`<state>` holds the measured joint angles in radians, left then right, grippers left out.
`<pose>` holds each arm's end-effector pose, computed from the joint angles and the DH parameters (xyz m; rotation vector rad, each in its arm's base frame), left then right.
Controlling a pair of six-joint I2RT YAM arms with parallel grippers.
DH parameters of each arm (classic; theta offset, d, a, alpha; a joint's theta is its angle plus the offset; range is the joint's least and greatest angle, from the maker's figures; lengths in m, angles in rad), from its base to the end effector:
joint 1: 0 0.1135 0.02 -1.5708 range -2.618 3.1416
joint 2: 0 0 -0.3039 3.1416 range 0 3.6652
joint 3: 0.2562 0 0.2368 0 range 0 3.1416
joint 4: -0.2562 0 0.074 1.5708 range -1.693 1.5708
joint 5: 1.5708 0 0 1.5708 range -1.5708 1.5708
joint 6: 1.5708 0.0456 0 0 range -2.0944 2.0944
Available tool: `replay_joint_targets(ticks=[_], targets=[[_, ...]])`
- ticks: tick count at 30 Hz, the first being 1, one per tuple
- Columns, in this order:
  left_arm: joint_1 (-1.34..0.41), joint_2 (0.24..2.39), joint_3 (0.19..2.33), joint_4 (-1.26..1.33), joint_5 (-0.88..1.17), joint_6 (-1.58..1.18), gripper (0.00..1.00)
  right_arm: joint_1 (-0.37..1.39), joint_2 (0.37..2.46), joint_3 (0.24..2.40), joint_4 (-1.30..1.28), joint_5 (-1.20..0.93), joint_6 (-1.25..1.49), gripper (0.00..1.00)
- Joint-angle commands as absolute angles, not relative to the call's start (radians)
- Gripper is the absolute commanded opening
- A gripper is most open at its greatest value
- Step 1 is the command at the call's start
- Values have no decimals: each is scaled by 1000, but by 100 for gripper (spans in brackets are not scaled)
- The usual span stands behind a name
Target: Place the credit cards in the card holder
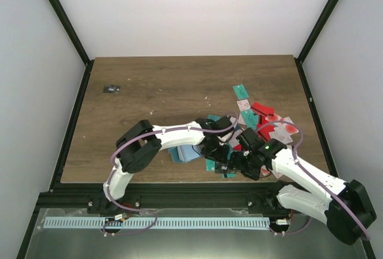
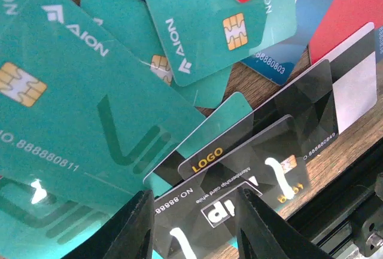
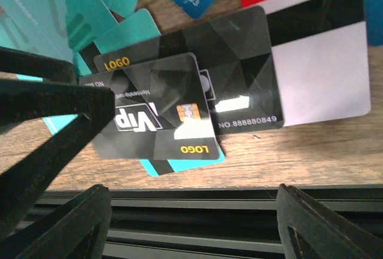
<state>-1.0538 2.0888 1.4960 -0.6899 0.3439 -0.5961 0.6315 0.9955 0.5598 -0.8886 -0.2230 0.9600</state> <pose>0.1978 -0.3790 0.1872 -0.7565 -2.9134 0.6752 0.0881 0.0769 0.2113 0.4623 3.0509 0.5148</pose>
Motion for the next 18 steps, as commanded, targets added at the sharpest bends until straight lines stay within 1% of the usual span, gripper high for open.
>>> replay_joint_targets(ticks=[1,9,14,18], targets=[[-1066,2125,1548,-740,322,-546,39,629,958,534,-916,-233,994,78],[-1096,2135,1538,-734,285,-526,39,629,933,490,-905,-262,1004,81],[-1100,2143,1558,-726,222,-510,39,628,933,474,-878,-276,1004,82],[-1117,2160,1548,-727,242,-503,39,629,937,461,-867,-287,1006,82]])
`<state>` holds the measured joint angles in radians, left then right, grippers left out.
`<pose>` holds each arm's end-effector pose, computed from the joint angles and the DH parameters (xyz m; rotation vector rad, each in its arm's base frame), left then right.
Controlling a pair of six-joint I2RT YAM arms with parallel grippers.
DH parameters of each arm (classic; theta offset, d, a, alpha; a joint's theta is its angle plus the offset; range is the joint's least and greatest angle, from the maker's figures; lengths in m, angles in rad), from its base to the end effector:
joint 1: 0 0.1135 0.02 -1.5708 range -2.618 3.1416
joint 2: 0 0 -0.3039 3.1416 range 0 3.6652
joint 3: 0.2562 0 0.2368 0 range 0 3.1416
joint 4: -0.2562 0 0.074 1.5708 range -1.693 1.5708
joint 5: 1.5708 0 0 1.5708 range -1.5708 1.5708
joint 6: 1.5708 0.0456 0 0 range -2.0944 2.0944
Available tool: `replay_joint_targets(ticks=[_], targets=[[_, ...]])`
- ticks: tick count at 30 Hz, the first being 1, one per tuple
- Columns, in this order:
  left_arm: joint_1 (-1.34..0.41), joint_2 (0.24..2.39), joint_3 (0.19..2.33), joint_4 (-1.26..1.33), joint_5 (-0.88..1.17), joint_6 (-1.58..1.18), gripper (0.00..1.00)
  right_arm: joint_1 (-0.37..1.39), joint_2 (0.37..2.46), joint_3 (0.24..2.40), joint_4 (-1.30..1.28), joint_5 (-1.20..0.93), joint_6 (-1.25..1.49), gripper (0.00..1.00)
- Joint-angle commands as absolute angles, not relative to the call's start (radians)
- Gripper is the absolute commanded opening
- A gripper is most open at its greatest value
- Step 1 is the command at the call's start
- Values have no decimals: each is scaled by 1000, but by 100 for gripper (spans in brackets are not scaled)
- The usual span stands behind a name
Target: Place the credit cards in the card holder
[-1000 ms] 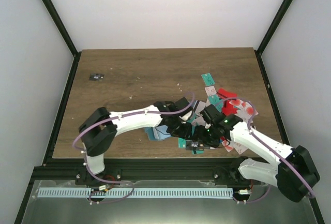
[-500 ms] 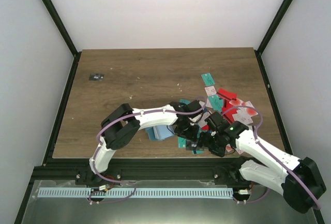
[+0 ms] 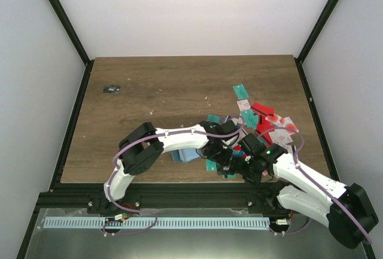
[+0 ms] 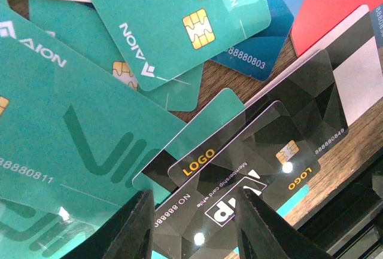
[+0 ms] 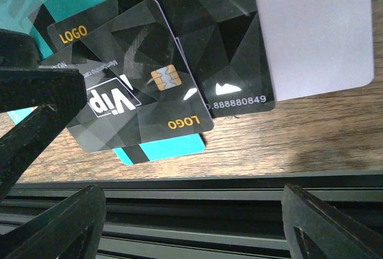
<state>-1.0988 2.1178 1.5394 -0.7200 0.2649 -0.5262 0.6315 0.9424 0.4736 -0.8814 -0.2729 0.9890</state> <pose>0.1869 -0.3924 0.1844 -0.9239 -2.9392 0.5887 0.0723 0.0681 0.1943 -0.4966 -3.0091 -0.5333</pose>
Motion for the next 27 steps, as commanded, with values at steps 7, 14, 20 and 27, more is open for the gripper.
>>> replay_joint_targets(ticks=[7,14,20,27], targets=[[-1178,2161,1539,-743,270,-490,38,629,933,450,-859,-293,1019,82],[-1199,2147,1532,-728,303,-518,37,629,927,418,-840,-326,1040,79],[-1206,2146,1507,-674,376,-545,35,627,938,379,-775,-374,1050,75],[-1209,2134,1477,-649,409,-589,33,629,913,347,-727,-397,1085,69]])
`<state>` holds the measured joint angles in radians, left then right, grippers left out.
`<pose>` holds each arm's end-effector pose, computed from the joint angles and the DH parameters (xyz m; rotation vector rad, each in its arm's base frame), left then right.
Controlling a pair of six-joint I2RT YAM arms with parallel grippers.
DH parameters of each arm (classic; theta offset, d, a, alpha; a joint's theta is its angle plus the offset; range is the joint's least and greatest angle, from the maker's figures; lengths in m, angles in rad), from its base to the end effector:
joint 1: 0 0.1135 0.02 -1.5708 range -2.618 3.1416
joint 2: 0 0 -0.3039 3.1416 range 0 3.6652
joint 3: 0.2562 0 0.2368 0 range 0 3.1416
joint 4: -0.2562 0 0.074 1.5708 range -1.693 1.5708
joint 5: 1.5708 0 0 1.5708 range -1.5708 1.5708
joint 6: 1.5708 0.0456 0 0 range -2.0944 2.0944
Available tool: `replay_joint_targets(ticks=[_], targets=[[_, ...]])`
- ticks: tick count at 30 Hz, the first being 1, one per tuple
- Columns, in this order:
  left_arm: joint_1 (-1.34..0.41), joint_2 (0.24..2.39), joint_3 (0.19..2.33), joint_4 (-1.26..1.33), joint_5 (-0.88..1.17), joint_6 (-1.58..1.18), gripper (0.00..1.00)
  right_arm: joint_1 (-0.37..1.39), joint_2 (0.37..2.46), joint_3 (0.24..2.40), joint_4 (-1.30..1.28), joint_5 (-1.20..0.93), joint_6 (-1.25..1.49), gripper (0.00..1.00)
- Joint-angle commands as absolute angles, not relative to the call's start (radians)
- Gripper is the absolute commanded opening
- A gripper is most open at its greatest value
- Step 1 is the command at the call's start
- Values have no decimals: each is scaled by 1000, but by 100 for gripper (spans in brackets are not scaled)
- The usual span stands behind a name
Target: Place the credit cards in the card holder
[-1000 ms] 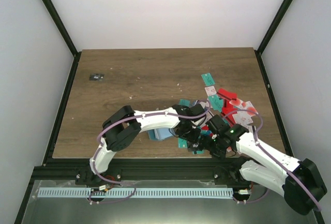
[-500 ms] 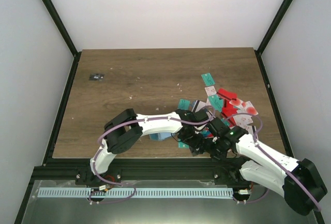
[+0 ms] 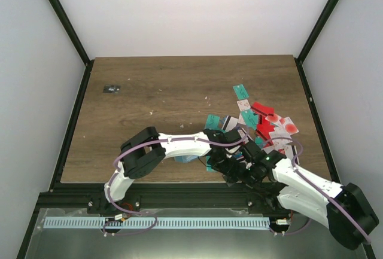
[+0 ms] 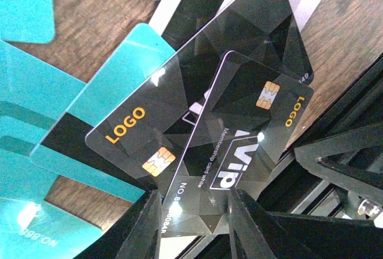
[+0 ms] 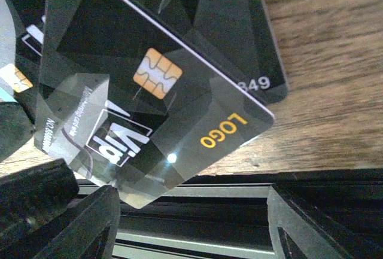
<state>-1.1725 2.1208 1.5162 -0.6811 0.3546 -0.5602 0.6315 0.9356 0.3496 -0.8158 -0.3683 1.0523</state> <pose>0.1538 -0.4064 0.1797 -0.9715 -2.8192 0.6719 0.0576 0.0624 0.1666 -0.5665 -2.8736 -0.5483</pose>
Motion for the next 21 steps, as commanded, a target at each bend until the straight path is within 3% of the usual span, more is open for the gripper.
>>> replay_joint_targets(ticks=[1,9,21], targets=[[-1209,2133,1472,-647,411,-592,33,629,907,342,-720,-400,1092,68],[-1210,2111,1425,-599,468,-612,29,629,887,308,-672,-416,1131,56],[-1209,2094,1352,-533,551,-622,26,627,863,292,-636,-409,1161,46]])
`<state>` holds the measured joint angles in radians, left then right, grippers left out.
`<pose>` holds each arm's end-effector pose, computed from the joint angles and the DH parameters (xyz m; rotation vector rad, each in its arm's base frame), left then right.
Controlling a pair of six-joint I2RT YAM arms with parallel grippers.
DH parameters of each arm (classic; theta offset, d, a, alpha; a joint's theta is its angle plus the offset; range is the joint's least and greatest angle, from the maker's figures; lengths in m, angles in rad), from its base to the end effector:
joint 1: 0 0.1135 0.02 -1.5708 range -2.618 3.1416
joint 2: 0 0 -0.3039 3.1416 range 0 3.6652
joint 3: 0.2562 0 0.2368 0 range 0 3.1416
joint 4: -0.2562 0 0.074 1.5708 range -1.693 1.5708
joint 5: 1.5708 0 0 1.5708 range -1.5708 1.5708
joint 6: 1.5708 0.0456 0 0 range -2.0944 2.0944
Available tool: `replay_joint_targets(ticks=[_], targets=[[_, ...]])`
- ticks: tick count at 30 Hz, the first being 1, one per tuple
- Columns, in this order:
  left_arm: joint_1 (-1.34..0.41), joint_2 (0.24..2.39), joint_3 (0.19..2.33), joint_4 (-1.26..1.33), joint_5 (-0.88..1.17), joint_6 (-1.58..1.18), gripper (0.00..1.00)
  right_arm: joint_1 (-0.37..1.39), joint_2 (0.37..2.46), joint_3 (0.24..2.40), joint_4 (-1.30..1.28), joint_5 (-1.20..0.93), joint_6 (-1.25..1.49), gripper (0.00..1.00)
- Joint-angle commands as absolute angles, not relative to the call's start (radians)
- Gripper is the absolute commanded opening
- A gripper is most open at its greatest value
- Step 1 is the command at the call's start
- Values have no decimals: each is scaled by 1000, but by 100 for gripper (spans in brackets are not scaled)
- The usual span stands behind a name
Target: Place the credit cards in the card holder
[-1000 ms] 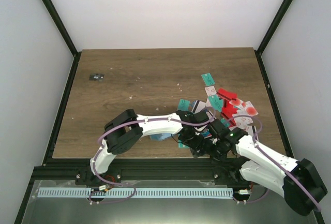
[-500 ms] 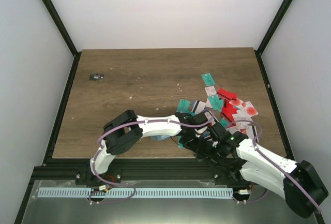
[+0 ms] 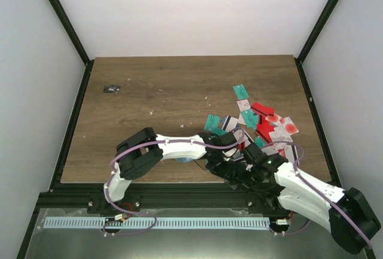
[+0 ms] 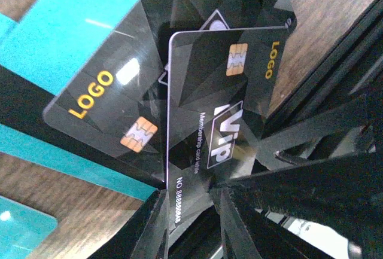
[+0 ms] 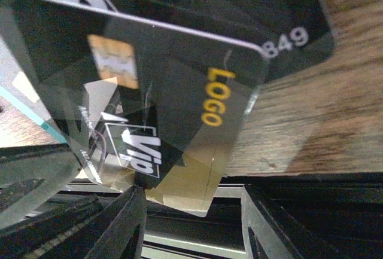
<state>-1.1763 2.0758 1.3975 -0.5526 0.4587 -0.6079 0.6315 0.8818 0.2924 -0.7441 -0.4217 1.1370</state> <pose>0.1433 -0.3967 0.1741 -0.9202 -2.7379 0.8085 0.0517 0.0610 0.1583 -0.6517 -2.8182 -0.6589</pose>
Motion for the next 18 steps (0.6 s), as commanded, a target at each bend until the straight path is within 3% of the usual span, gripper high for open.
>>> replay_joint_targets(ticks=[1,11,18], targets=[[-1209,2095,1348,-529,557,-624,26,627,861,291,-634,-410,1164,45],[-1209,2101,1320,-488,591,-635,26,627,839,294,-617,-415,1161,37],[-1204,2095,1319,-477,565,-643,26,627,819,300,-613,-425,1141,37]])
